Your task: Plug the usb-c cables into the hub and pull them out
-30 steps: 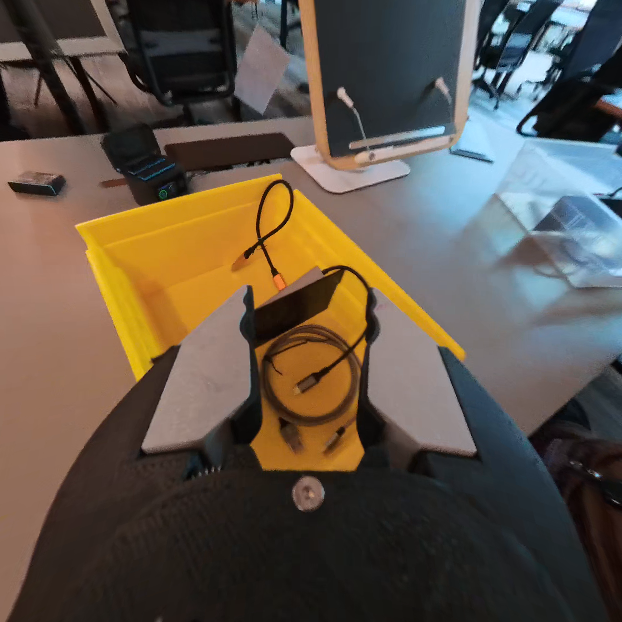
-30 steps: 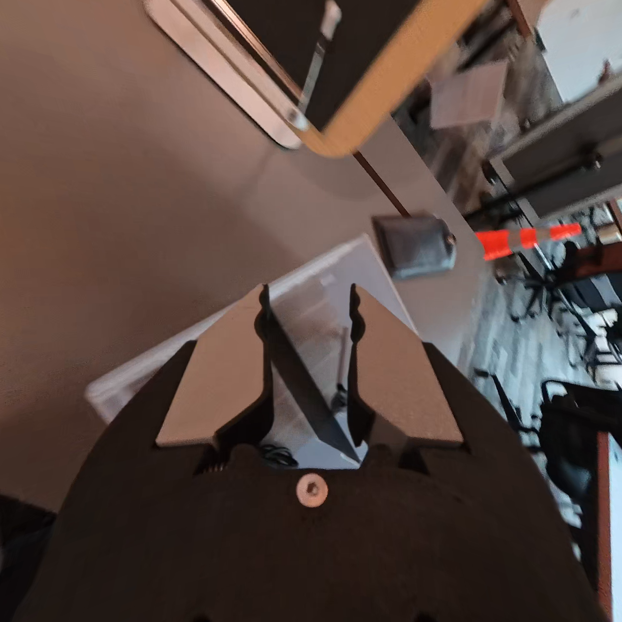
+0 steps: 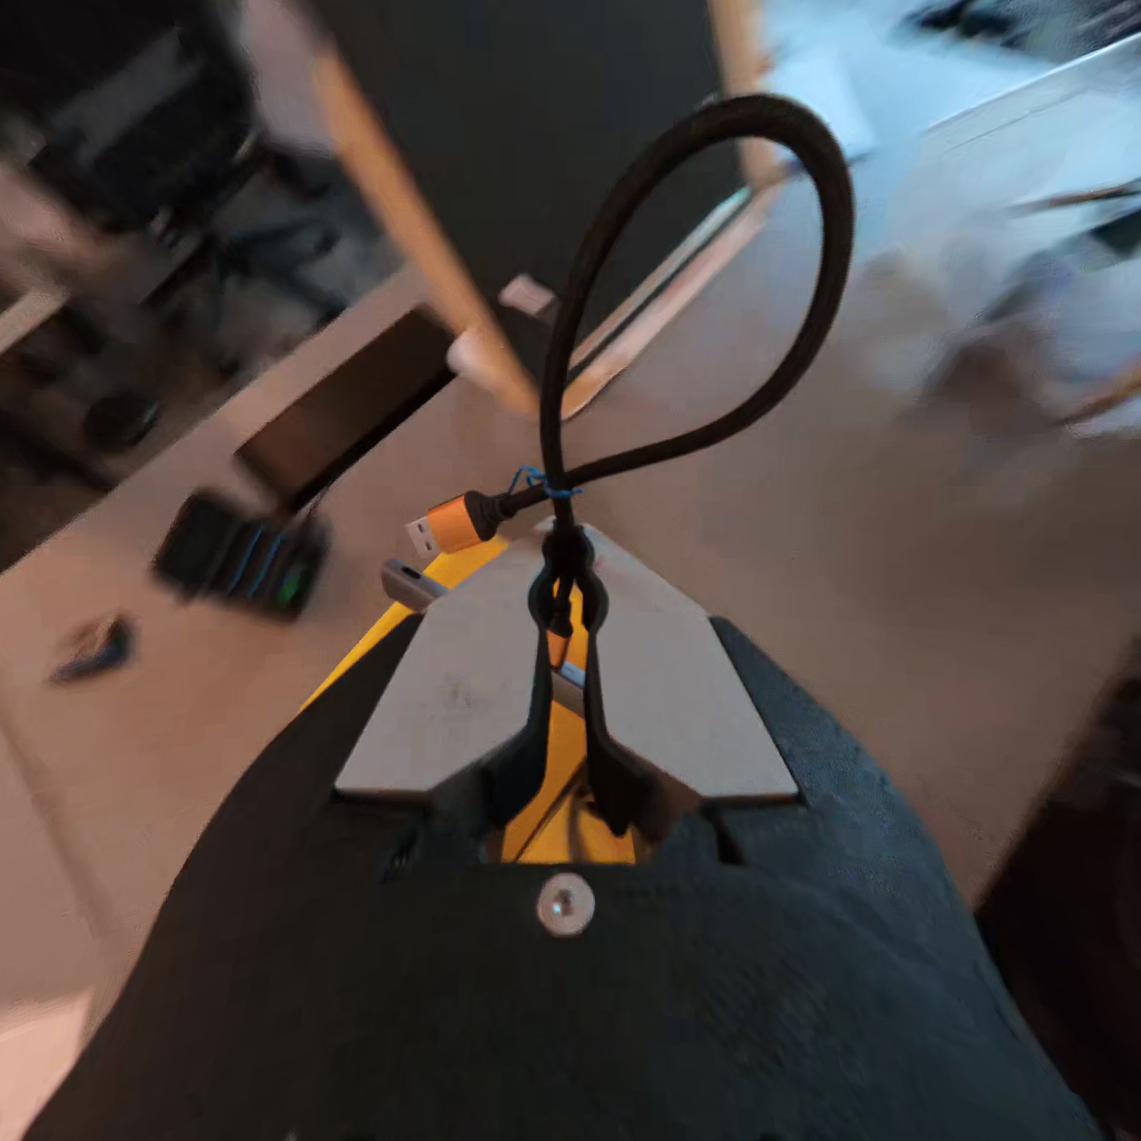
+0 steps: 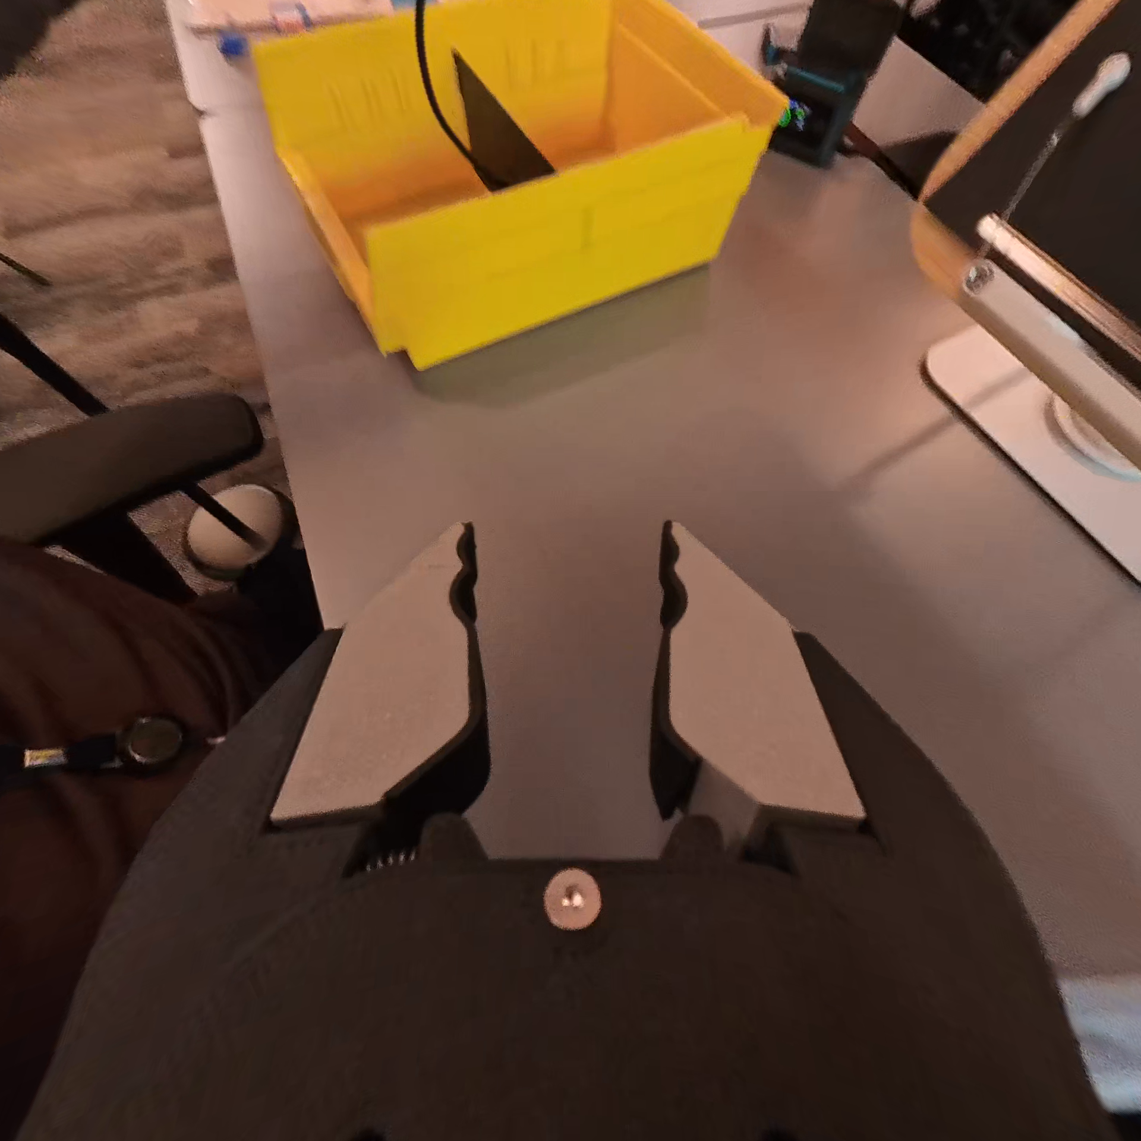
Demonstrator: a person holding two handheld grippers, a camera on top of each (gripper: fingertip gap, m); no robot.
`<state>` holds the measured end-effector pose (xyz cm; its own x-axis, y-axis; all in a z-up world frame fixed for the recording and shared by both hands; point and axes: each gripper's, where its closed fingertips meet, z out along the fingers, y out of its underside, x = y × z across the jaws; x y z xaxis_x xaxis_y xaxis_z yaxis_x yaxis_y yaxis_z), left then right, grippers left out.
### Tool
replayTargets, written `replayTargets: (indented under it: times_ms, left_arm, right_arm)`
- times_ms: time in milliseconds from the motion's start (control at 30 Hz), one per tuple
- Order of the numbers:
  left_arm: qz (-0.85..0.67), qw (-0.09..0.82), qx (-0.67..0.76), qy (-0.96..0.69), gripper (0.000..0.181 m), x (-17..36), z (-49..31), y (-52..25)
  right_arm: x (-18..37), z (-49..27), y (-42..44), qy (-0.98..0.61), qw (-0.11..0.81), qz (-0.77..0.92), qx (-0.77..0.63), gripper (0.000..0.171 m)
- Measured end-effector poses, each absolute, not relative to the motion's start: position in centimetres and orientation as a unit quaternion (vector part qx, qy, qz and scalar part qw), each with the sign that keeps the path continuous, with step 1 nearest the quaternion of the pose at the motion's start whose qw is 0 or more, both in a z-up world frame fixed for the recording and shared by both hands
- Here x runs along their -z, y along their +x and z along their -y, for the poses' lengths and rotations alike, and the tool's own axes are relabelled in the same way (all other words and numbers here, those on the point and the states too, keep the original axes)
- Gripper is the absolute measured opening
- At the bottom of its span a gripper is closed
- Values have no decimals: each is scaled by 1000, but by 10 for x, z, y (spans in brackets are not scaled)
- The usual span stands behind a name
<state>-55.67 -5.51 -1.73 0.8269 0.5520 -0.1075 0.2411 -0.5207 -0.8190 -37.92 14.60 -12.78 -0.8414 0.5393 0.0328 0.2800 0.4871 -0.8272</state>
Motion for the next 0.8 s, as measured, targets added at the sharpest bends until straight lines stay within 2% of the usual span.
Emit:
replayTargets:
  times_ms: [33,100,200,300,367,500,533,633,767,800]
  left_arm:
    - [180,473,-149,-850,0,0,35,-532]
    - [69,536,-87,-837,0,-27,2,-476]
    - [-25,554,-29,-831,0,-45,-28,-418]
    - [-78,569,24,-818,0,-60,-52,-380]
    - [-104,579,59,-807,0,-68,-68,-360]
    - [-164,577,108,-793,0,-75,-95,-324]
    - [-179,572,118,-791,0,-75,-100,-317]
    - [-225,561,154,-781,0,-68,-109,-297]
    - [-226,567,178,-772,0,-56,-120,-291]
    - [-213,574,167,-773,1,-53,-123,-297]
  right_arm:
    - [123,-138,-382,-232,142,845,-461,60]
    - [106,-129,-390,-217,149,827,-496,66]
    - [64,-126,-394,-192,168,795,-550,75]
    - [18,-121,-379,-152,151,766,-606,92]
    - [-4,-115,-366,-119,146,753,-631,90]
    - [-17,-111,-368,-83,208,758,-613,88]
    - [-17,-109,-363,-65,205,762,-611,82]
    - [-5,-106,-343,-14,161,785,-598,39]
    - [18,-114,-328,-6,92,796,-598,6]
    - [20,-117,-328,-17,82,789,-609,6]
